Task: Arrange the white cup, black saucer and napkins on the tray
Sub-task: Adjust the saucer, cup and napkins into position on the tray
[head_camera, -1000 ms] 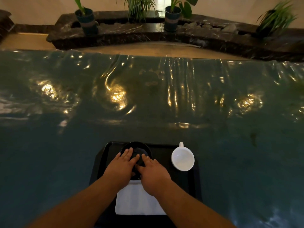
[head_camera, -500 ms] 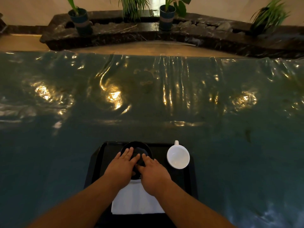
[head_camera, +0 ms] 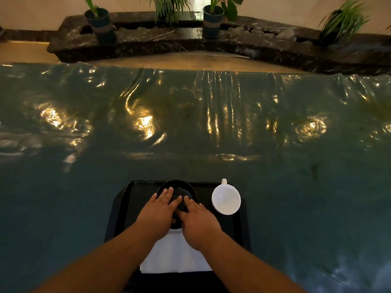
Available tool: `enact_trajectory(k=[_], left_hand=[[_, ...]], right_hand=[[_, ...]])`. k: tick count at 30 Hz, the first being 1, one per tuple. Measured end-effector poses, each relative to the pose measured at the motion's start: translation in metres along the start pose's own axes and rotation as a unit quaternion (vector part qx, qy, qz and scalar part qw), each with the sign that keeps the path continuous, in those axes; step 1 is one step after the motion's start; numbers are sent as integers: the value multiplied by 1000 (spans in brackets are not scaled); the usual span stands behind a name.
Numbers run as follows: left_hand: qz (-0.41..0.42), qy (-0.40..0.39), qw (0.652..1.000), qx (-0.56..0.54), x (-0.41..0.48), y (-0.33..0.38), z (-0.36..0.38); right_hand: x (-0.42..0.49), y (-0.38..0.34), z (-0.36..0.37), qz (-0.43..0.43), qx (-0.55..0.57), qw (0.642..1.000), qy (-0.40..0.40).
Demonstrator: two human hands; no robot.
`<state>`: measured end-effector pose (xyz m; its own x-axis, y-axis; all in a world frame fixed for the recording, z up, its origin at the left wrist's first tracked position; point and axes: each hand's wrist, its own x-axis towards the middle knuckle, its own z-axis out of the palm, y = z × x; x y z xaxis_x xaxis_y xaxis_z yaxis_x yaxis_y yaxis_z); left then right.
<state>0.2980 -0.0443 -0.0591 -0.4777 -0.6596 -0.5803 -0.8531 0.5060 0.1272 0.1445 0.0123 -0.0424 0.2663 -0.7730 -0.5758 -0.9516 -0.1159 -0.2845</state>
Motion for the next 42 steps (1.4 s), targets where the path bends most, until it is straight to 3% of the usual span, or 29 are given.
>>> enact_trajectory(k=[12, 18, 22, 24, 28, 30, 35, 42], left_hand=[[0, 15, 1000, -17, -3, 6, 1], [-20, 96, 993, -65, 0, 22, -13], [-57, 138, 976, -157, 15, 49, -40], [-65, 110, 972, -196, 22, 67, -53], [-52, 55, 978, -195, 40, 94, -64], [-60, 34, 983, -172, 50, 100, -65], [-94, 5, 977, -191, 64, 103, -63], [-119, -18, 976, -181, 69, 109, -61]], right_hand=[[-4, -5, -12, 20, 22, 999, -11], [-27, 19, -50, 24, 96, 978, 186], [-51, 70, -55, 192, 264, 900, 288], [-62, 95, -51, 269, 326, 868, 259], [-66, 121, -30, 323, 330, 871, 169], [-63, 126, -19, 318, 346, 870, 150], [-58, 130, -14, 306, 452, 827, 133], [-45, 144, -31, 301, 443, 838, 105]])
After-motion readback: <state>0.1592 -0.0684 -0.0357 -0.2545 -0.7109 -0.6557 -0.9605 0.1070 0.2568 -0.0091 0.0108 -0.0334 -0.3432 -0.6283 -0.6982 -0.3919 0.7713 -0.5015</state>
